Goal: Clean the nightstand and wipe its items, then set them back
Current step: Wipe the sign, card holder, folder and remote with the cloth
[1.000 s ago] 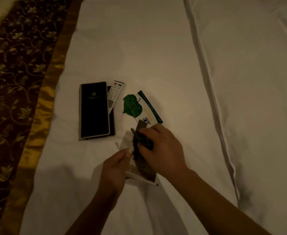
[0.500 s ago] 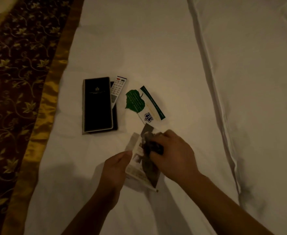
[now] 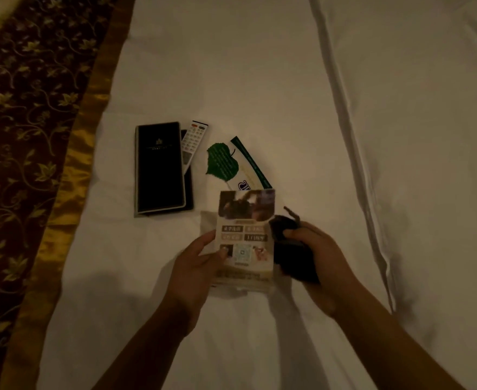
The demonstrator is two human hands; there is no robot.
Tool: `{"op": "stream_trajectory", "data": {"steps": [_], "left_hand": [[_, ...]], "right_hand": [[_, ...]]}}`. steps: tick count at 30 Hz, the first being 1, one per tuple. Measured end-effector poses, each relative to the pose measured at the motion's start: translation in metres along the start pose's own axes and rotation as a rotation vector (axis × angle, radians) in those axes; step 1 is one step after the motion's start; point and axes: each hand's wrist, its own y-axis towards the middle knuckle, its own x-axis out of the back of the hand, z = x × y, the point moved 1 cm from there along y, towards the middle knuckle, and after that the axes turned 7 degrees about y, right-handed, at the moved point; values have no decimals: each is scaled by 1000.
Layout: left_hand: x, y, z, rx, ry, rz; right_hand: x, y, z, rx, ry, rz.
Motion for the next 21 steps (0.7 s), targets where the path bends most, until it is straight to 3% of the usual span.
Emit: {"op": "stream_trajectory", "data": {"steps": [5, 9, 13, 16, 19, 21], "left_hand": [[-16, -6, -9, -125, 84, 106], [-10, -8, 0, -73, -10, 255], [-10, -13, 5, 149, -205, 348], [-11, -10, 9, 178, -287, 438], [-5, -11, 6, 121, -397, 463], [-3, -8, 7, 122, -442, 425]], "right_hand": [[-24, -23, -16, 64, -95, 51], [-45, -39, -14, 105, -242, 191], [-54, -22, 0, 371, -381, 62], [-58, -7, 3, 617, -758, 25], [-49, -6, -3, 470, -850, -86], [-45, -19, -7, 442, -935, -30]]}}
